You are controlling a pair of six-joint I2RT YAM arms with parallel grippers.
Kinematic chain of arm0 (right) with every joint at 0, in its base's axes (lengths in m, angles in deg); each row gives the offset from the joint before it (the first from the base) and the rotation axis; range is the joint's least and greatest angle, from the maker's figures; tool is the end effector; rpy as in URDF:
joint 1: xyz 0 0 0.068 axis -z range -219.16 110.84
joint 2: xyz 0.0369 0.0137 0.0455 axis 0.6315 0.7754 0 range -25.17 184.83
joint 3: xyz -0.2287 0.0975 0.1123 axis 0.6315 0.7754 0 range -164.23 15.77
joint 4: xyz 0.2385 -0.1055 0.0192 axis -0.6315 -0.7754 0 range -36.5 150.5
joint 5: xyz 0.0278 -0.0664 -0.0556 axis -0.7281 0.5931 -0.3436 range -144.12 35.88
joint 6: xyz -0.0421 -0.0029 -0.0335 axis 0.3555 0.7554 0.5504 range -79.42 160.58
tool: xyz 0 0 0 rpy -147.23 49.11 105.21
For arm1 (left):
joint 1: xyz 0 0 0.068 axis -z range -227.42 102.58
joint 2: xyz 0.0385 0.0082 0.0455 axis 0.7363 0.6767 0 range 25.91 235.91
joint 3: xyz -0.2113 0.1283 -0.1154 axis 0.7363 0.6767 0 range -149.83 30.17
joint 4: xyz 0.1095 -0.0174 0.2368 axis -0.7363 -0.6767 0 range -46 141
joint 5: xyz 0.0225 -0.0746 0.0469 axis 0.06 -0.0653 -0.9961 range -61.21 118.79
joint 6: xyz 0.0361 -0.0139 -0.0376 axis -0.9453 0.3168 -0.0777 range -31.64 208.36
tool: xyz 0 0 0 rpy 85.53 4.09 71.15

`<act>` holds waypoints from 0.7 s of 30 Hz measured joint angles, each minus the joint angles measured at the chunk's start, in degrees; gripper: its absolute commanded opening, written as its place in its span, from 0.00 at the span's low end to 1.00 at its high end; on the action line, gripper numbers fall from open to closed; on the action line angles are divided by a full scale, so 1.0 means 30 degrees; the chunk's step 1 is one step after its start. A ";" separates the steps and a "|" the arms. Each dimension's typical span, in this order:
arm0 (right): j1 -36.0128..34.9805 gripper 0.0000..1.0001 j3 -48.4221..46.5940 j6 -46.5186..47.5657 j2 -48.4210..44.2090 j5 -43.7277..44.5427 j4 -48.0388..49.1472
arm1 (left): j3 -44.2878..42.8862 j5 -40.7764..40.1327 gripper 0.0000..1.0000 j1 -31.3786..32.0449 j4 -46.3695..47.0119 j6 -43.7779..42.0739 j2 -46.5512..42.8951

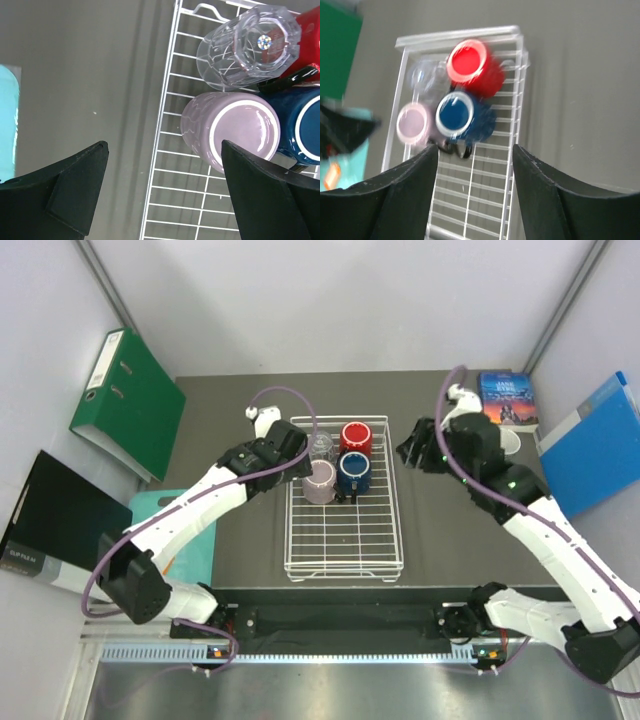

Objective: Unload the cups from the dish rack

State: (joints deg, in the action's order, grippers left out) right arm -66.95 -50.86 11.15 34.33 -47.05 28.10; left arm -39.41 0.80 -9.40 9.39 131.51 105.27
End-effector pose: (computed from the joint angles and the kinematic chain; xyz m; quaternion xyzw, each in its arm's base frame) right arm 0.1972 0.0990 0.3843 0.0451 0.8425 0.2102 0.4940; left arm 0.2378 -0.1645 0.3081 -0.1210 0.9112 -0.0354 0.3922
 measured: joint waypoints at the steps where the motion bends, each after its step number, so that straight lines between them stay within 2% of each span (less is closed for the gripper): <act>1: -0.0729 0.62 0.0357 0.0357 -0.0109 0.0044 0.0153 | -0.0197 0.0022 0.99 0.0000 0.0029 -0.0328 0.0124; 5: -0.2062 0.63 0.1967 0.1166 -0.0911 0.0138 0.0517 | -0.0415 0.0058 0.99 0.0000 0.0153 -0.0743 0.0182; 10: -0.2251 0.65 0.2769 0.1457 -0.1596 0.0270 0.0583 | -0.1435 0.0022 0.99 0.0277 0.0138 0.0299 0.1064; 17: -0.2484 0.68 0.2965 0.1486 -0.1719 0.0262 0.0903 | -0.4320 -0.0583 0.99 0.2157 -0.0219 0.1763 0.4204; 21: -0.2521 0.69 0.2965 0.1530 -0.1719 0.0262 0.0933 | -0.4648 -0.0816 0.99 0.2696 -0.0641 0.2973 0.4954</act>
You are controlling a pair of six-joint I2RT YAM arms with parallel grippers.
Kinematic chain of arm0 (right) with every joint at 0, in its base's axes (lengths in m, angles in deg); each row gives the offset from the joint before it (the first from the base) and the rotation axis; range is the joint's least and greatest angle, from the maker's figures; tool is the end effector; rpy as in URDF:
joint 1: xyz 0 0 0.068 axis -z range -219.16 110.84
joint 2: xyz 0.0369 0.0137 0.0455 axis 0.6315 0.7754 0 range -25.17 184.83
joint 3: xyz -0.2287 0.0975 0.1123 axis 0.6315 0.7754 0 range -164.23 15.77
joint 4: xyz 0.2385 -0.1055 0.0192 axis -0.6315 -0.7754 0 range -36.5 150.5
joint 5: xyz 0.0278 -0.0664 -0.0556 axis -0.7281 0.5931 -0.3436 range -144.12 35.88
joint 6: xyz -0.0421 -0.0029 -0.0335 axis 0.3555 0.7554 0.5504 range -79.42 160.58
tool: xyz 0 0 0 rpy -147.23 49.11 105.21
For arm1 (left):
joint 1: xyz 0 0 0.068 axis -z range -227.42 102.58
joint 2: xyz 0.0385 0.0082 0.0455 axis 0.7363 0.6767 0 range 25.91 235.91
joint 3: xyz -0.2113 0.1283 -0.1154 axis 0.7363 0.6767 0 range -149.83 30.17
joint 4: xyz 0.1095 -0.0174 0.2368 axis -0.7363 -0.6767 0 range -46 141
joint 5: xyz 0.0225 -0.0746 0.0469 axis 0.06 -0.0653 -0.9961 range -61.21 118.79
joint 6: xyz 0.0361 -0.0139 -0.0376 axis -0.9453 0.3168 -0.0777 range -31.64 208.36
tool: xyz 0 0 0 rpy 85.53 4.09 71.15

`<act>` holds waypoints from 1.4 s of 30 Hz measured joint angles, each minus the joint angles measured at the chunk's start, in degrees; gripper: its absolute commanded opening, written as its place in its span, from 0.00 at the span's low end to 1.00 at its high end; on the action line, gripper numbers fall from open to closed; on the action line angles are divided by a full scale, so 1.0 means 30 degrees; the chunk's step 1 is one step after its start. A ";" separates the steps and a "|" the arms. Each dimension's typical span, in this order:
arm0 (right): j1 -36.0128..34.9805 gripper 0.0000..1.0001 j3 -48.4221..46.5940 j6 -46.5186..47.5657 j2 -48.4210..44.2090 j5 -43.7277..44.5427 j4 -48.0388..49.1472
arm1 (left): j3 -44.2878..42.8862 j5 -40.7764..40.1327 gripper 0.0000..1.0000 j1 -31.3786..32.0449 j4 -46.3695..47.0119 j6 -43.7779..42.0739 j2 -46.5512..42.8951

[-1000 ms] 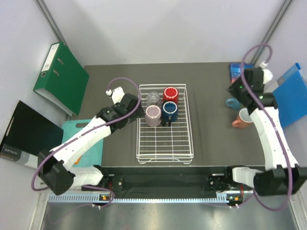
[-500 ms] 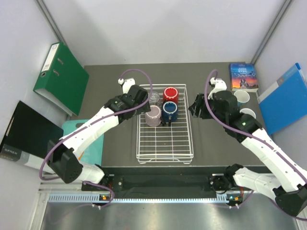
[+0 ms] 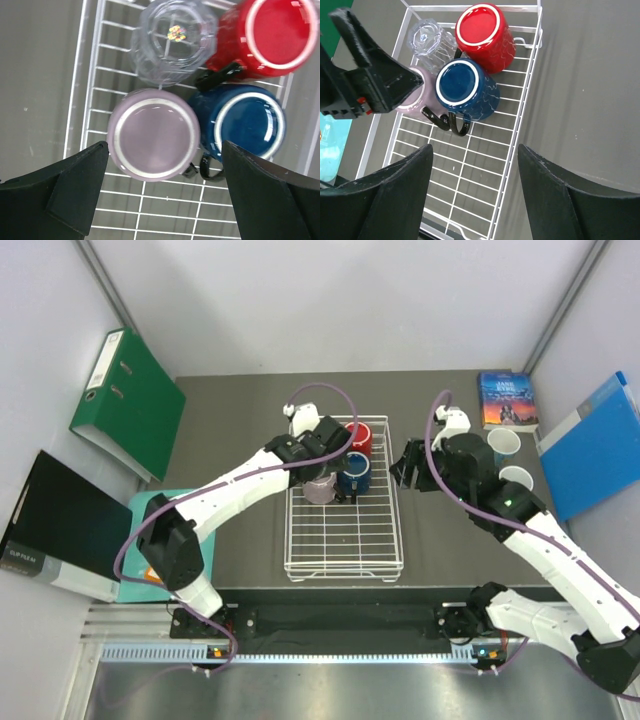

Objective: Unload the cups from the dish rack

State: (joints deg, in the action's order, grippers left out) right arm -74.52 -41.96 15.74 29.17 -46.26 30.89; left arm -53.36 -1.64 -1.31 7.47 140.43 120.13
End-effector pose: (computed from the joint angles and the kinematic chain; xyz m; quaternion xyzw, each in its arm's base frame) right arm 0.1702 0.1148 0.3542 -0.0415 0.8468 0.2140 0.4851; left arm 0.2575 -0.2414 0.3054 -0.1284 0.9128 -0.0605 0.3829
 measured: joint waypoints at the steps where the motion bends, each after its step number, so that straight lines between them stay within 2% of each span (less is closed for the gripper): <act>1: -0.0036 0.69 0.0000 0.0007 -0.0007 0.0000 0.0000 | 0.0000 -0.0109 0.99 0.0007 -0.0248 0.0393 0.0124; 7: -0.0058 0.69 0.0284 0.0138 -0.0233 -0.0007 -0.0015 | 0.0015 -0.0736 0.99 -0.0066 -0.0838 0.2608 0.0474; 11: -0.0058 0.69 0.0342 0.0277 -0.0240 -0.0007 0.0029 | 0.0029 -0.0743 0.99 -0.0066 -0.0816 0.3126 0.0648; 25: -0.0058 0.70 0.0663 0.0437 -0.0240 0.0000 -0.0044 | -0.0022 -0.0663 0.99 -0.0066 -0.0648 0.3621 0.2295; 31: -0.0058 0.70 0.0947 0.0437 -0.0240 -0.0007 -0.0080 | -0.0299 -0.0743 0.96 -0.0066 -0.0503 0.3555 0.2652; 38: -0.0058 0.70 0.1005 0.0437 -0.0226 -0.0007 -0.0066 | -0.0554 -0.0729 0.99 -0.0066 -0.0182 0.3096 0.3009; 41: -0.0058 0.71 0.1107 0.0437 -0.0219 -0.0029 0.0044 | -0.0670 -0.0692 0.97 -0.0095 -0.0095 0.3016 0.3155; 42: -0.0058 0.70 0.1158 0.0437 -0.0219 -0.0029 0.0029 | -0.0685 -0.0670 0.93 -0.0102 -0.0087 0.2994 0.3184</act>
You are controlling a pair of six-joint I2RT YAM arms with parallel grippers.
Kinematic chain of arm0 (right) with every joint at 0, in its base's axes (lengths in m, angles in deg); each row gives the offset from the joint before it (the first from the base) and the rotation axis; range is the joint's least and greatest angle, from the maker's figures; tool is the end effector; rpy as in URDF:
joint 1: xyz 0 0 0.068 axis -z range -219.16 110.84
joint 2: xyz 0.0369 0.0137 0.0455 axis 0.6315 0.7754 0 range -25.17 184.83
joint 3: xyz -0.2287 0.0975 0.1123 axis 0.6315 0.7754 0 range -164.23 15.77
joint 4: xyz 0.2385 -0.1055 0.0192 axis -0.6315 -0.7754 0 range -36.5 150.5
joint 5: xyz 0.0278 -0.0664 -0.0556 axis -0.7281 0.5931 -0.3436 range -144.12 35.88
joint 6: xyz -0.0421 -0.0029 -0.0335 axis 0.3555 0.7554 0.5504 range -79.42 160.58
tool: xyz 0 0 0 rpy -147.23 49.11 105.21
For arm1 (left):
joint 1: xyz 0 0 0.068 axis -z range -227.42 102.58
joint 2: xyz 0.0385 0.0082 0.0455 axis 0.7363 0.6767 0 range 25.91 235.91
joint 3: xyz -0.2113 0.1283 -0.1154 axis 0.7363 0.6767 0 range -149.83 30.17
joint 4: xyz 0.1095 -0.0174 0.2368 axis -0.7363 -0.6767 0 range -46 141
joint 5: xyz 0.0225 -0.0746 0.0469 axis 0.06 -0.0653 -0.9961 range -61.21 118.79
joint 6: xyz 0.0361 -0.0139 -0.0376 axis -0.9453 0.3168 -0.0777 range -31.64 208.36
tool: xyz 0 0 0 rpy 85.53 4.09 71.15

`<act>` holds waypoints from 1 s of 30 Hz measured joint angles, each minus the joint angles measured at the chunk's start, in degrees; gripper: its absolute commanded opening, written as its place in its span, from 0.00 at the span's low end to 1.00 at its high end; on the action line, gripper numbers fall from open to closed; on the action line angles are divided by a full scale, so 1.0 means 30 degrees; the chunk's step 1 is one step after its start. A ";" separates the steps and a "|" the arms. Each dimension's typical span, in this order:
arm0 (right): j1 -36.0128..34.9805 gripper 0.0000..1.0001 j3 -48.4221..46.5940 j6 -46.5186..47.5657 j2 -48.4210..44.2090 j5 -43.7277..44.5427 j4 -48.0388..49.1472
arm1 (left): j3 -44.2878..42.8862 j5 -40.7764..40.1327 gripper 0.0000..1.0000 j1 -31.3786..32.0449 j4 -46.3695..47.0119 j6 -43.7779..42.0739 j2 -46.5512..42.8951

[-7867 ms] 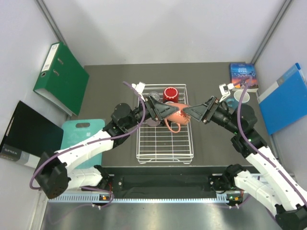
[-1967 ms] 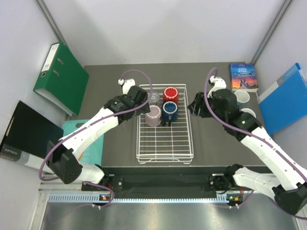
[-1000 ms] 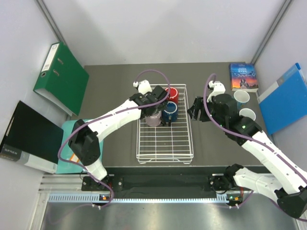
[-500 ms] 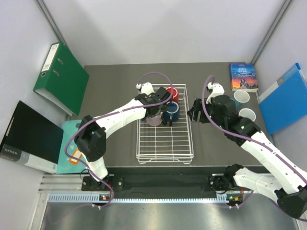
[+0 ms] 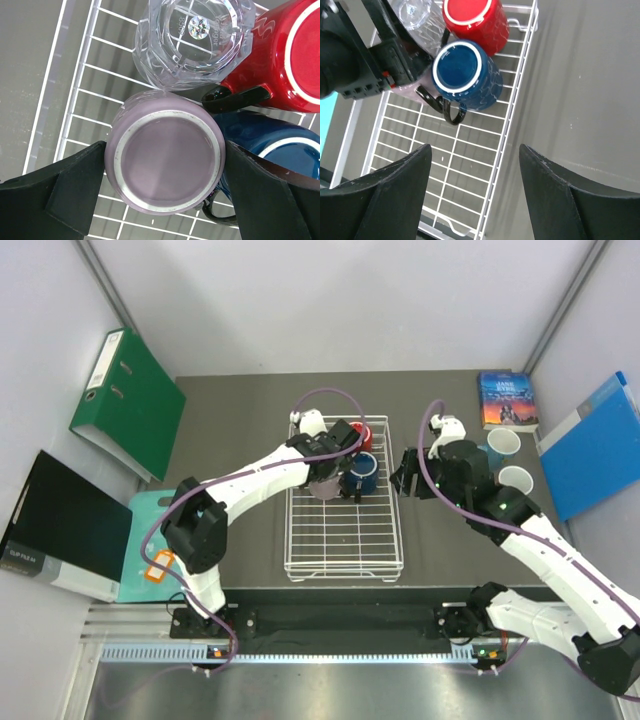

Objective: Unload the cups from the dish rack

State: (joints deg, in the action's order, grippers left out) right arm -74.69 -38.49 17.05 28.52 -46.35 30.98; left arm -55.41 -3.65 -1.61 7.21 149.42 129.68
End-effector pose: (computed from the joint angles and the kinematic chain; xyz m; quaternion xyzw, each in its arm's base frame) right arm 0.1686 0.1145 0.3359 -0.0555 0.8583 0.1990 0.4697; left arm 0.2809 -0.2613 0.2586 -0.1908 0.9144 -0.0253 0.3562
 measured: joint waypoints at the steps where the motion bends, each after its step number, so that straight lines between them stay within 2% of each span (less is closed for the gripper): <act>1: 0.0000 0.70 0.0087 0.0000 0.0015 0.0000 0.0015 | -0.0051 0.0015 0.88 0.0000 -0.0029 -0.0044 0.0022; 2: 0.0000 0.70 0.0124 0.0000 0.0029 -0.0022 -0.0044 | -0.0124 0.0015 0.79 0.0000 -0.0073 -0.0087 0.0066; 3: 0.0000 0.70 0.0160 0.0000 0.0036 -0.0022 -0.0029 | -0.0204 0.0015 0.63 0.0000 -0.0102 -0.0138 0.0117; 6: 0.0000 0.70 0.0204 0.0000 0.0036 -0.0044 -0.0007 | -0.0284 -0.0015 0.38 0.0000 -0.0109 -0.0408 0.0124; 7: 0.0000 0.70 0.0204 0.0000 0.0036 -0.0036 -0.0007 | -0.0291 -0.0022 0.22 0.0000 -0.0109 -0.0503 0.0117; 9: 0.0000 0.70 0.0204 0.0000 0.0036 -0.0051 -0.0007 | -0.0291 -0.0058 0.03 0.0000 -0.0146 -0.0605 0.0087; 10: 0.0000 0.70 0.0204 0.0000 0.0036 -0.0051 0.0000 | -0.0291 -0.0066 0.00 0.0000 -0.0153 -0.0641 0.0080; 18: 0.0000 0.71 0.0204 -0.0007 0.0066 -0.0124 0.0131 | -0.0299 -0.0022 0.00 0.0000 -0.0765 -0.1209 -0.0189; 30: 0.0000 0.71 0.0204 -0.0029 0.0073 -0.0197 0.0146 | -0.0299 0.1632 0.00 -0.0087 -0.0947 -0.5217 -0.2463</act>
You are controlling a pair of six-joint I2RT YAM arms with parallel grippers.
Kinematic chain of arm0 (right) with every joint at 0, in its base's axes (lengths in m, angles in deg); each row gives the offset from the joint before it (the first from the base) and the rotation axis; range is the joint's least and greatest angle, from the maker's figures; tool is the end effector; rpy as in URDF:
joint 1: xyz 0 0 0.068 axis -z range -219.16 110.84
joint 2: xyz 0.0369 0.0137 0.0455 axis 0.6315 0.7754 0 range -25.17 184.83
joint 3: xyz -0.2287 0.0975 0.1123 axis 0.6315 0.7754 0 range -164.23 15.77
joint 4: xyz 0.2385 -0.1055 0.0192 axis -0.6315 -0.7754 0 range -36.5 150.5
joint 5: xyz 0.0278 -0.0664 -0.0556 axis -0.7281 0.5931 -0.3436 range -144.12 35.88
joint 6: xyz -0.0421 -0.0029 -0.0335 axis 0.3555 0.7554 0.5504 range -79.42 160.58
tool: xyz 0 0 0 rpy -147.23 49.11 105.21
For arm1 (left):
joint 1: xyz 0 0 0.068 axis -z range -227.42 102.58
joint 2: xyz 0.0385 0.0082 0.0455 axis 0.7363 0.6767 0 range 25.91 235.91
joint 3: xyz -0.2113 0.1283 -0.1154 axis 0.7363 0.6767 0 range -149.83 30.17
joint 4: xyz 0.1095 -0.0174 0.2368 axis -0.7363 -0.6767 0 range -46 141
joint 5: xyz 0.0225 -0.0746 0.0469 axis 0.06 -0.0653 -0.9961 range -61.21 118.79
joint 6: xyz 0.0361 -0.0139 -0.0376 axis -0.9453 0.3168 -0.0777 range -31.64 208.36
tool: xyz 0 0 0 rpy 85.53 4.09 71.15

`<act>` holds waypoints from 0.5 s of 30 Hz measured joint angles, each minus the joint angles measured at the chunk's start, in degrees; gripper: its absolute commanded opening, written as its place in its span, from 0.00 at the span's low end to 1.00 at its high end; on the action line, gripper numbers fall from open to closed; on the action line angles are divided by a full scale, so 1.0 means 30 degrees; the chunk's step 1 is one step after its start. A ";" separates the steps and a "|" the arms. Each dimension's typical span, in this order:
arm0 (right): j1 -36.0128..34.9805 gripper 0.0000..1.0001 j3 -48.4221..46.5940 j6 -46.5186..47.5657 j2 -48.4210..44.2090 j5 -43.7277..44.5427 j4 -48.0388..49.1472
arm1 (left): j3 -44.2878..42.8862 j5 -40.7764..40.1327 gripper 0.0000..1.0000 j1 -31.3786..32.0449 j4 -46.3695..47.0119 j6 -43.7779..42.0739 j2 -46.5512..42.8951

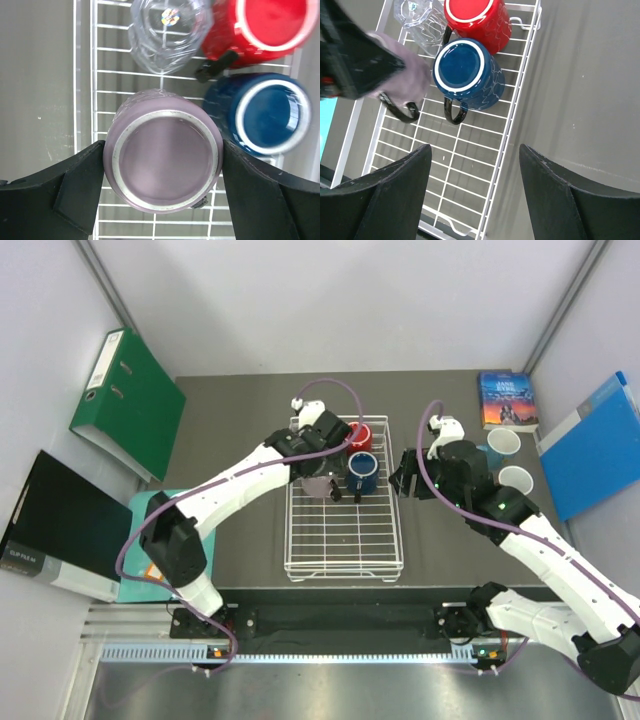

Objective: Unload the cups from the dish rack

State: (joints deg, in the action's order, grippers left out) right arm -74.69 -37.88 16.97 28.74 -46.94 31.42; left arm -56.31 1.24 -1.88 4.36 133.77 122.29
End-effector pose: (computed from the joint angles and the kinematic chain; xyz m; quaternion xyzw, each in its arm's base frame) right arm 0.1695 0.1156 0.3322 -0.0579 0.8601 0.2017 0.4650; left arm 0.2634 -0.2447 0.3048 -0.0676 0.9302 -0.0394 0.3587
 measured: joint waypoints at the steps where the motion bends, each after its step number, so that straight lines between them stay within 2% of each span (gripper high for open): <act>1: 0.0000 0.71 0.0000 -0.0007 0.0000 0.0000 0.0007 | -0.0007 0.0117 0.00 0.0000 0.0073 -0.0175 -0.0270; 8: 0.0000 0.71 0.0000 -0.0240 0.0000 -0.0255 0.0189 | -0.0124 0.1341 0.00 -0.0095 0.0787 -0.0823 -0.1749; 15: 0.0000 0.71 0.0029 -0.0663 0.0015 -0.0699 0.0539 | 0.3191 0.3293 0.00 -0.0670 0.3446 -0.0597 -0.4379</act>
State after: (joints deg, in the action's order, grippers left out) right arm -74.69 -37.79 14.98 28.78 -49.04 33.04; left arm -46.73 11.12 -3.89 14.70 131.97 109.16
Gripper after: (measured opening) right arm 0.711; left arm 0.882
